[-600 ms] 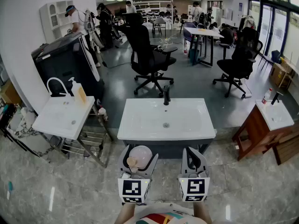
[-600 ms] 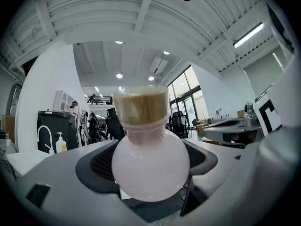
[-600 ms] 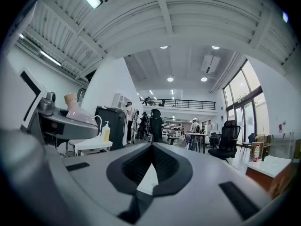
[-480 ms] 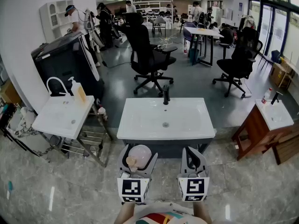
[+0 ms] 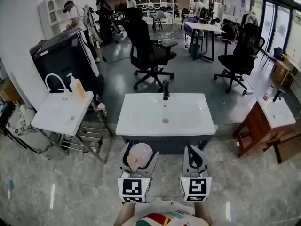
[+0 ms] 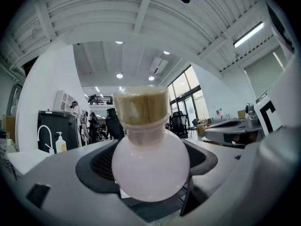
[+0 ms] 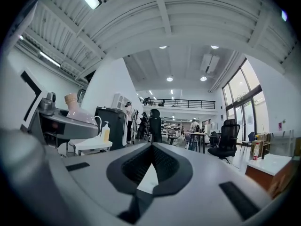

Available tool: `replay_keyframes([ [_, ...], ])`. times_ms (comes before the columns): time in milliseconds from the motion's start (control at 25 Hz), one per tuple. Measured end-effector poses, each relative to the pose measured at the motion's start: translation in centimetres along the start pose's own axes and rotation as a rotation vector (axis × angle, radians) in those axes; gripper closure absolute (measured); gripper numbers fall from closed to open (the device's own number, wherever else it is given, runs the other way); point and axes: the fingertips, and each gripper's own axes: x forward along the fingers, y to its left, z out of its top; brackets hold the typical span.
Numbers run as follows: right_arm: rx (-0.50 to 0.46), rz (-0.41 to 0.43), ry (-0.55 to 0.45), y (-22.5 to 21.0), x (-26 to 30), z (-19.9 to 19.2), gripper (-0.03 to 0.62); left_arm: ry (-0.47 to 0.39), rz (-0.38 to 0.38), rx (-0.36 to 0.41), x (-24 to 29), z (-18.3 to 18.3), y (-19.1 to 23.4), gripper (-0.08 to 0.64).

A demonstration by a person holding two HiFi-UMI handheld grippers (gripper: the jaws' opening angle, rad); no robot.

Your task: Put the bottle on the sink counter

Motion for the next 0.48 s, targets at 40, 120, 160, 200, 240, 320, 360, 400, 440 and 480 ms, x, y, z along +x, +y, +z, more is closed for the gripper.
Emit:
replay_keyframes([
  [40, 0.012, 0.003, -0.010, -0.1, -0.1, 0.1, 0.580, -0.002, 0.003, 0.001, 0.0, 0.0, 0.0, 0.161],
  [120, 0.030, 0.007, -0.022, -0.5, -0.2, 0.2, 0.580, -0.003, 0.013, 0.004, 0.0, 0.0, -0.1, 0.161],
  [160, 0.033, 0.008, -0.023, -0.7, -0.4, 0.1, 0.580, -0.002, 0.020, 0.004, -0.1, 0.0, -0.2, 0.161],
  [200, 0.035, 0.010, -0.022, -0.8, -0.5, 0.0, 0.580, -0.002, 0.027, 0.005, -0.3, 0.0, -0.2, 0.161],
  [240, 0.036, 0.011, -0.022, -0.9, -0.6, -0.3, 0.580, -0.004, 0.033, 0.005, -0.4, -0.1, -0.3, 0.161],
  [320, 0.035, 0.017, -0.024, -1.1, -0.8, -0.8, 0.580, -0.013, 0.043, 0.004, -0.7, -0.3, -0.5, 0.161],
  [360, 0.032, 0.019, -0.027, -1.3, -1.0, -0.9, 0.580, -0.018, 0.047, 0.003, -0.7, -0.5, -0.6, 0.161],
  [400, 0.029, 0.021, -0.030, -1.5, -1.1, -1.0, 0.580, -0.020, 0.052, 0.001, -0.7, -0.6, -0.7, 0.161],
  [440, 0.026, 0.022, -0.032, -1.7, -1.3, -1.0, 0.580, -0.019, 0.055, -0.002, -0.7, -0.7, -0.9, 0.161],
  [480, 0.024, 0.022, -0.035, -1.9, -1.4, -0.9, 0.580, -0.017, 0.057, -0.006, -0.7, -0.7, -0.9, 0.161],
])
